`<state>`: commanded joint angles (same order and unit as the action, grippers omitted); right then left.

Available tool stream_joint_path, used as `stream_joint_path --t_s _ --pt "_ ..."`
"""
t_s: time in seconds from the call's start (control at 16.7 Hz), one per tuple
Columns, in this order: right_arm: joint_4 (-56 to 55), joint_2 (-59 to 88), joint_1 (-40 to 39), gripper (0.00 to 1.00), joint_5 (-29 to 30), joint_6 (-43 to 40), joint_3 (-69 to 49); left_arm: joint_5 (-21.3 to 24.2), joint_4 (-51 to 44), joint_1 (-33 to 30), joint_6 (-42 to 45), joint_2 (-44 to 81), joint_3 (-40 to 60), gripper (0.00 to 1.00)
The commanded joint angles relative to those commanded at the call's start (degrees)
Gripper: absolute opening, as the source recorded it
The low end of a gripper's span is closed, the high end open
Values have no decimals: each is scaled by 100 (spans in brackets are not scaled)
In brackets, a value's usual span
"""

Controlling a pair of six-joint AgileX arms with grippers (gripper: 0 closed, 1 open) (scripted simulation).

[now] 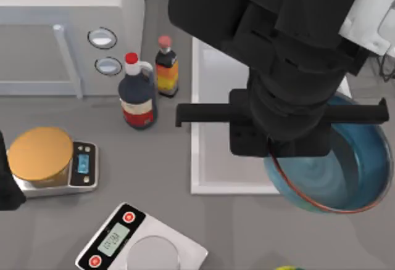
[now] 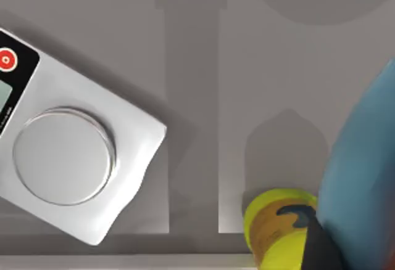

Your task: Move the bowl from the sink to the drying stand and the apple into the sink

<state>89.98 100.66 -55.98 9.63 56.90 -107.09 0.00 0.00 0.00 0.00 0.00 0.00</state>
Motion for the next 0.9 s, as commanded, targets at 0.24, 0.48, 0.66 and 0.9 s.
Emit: stream_joint_path --t_s 0.24,0.48,0.66,0.9 --pt "-565 4 504 0 -543 -517 325 0 0 0 0 0 0 100" --pt "-1814 -345 1797 0 -1128 -1528 749 0 0 0 0 0 0 100" --pt "-3125 -847 3049 0 -1329 -2150 1134 0 0 0 0 0 0 100" --pt "-5604 -1349 4759 0 -1818 -3172 1402 0 0 0 0 0 0 100"
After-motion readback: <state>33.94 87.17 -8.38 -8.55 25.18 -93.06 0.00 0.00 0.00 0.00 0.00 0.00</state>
